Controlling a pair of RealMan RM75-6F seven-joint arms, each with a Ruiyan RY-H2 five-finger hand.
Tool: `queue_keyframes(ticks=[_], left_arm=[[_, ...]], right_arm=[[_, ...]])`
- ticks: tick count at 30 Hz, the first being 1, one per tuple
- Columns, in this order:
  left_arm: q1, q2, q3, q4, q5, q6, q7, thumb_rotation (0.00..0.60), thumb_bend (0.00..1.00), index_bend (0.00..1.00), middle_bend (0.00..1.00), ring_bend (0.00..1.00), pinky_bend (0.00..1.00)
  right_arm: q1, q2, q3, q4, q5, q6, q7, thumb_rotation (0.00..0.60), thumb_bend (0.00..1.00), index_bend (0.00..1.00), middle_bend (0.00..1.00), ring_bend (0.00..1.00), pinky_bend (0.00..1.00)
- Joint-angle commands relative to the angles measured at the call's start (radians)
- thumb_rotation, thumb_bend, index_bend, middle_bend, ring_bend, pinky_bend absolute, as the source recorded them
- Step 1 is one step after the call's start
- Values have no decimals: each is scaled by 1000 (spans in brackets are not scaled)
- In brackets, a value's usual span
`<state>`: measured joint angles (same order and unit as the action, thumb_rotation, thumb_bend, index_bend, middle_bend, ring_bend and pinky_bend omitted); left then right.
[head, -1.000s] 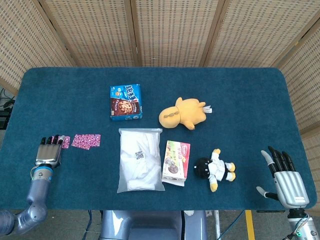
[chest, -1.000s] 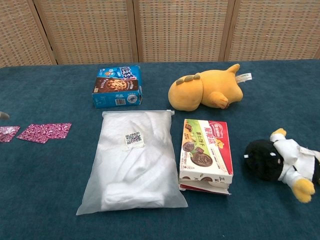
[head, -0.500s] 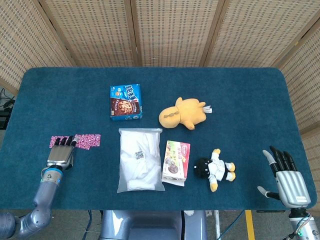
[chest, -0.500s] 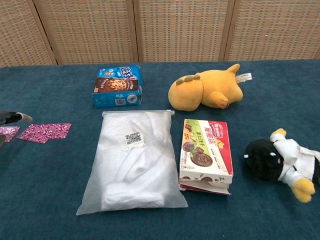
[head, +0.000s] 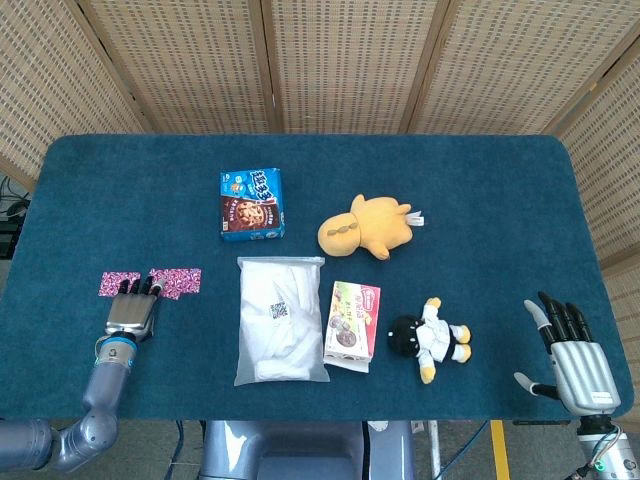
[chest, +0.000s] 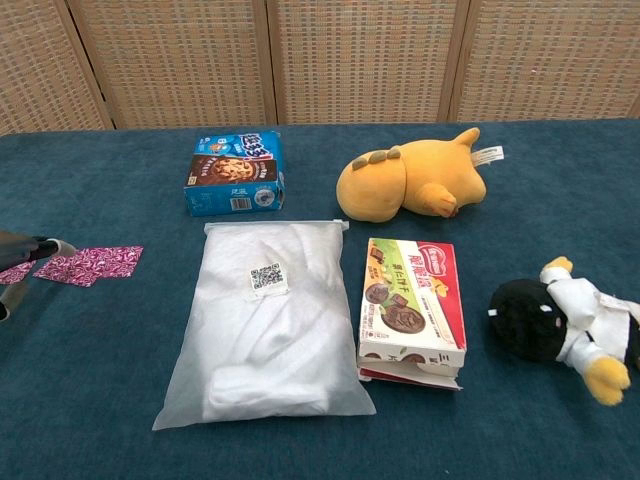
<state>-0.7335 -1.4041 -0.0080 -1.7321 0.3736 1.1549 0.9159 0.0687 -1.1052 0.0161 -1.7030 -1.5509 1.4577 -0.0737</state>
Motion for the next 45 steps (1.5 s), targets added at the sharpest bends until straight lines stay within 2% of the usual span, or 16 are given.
queue_keyframes(ticks=[1, 21, 45], left_arm=[[-7, -12, 0, 11, -8, -2, 6, 600, 766, 0, 0, 0, 0], [-17, -76, 22, 59, -39, 8, 39, 600, 767, 0, 0, 0, 0], [45, -40, 104, -118, 57, 109, 34, 600, 765, 0, 0, 0, 0]], right_arm=[[0, 0, 0, 0, 0, 1, -1, 600, 0, 0, 0, 0, 0], [-1, 4, 0, -3, 1, 2, 4, 600, 0, 0, 0, 0, 0], [-2, 6, 0, -5, -2, 5, 3, 600, 0, 0, 0, 0, 0]])
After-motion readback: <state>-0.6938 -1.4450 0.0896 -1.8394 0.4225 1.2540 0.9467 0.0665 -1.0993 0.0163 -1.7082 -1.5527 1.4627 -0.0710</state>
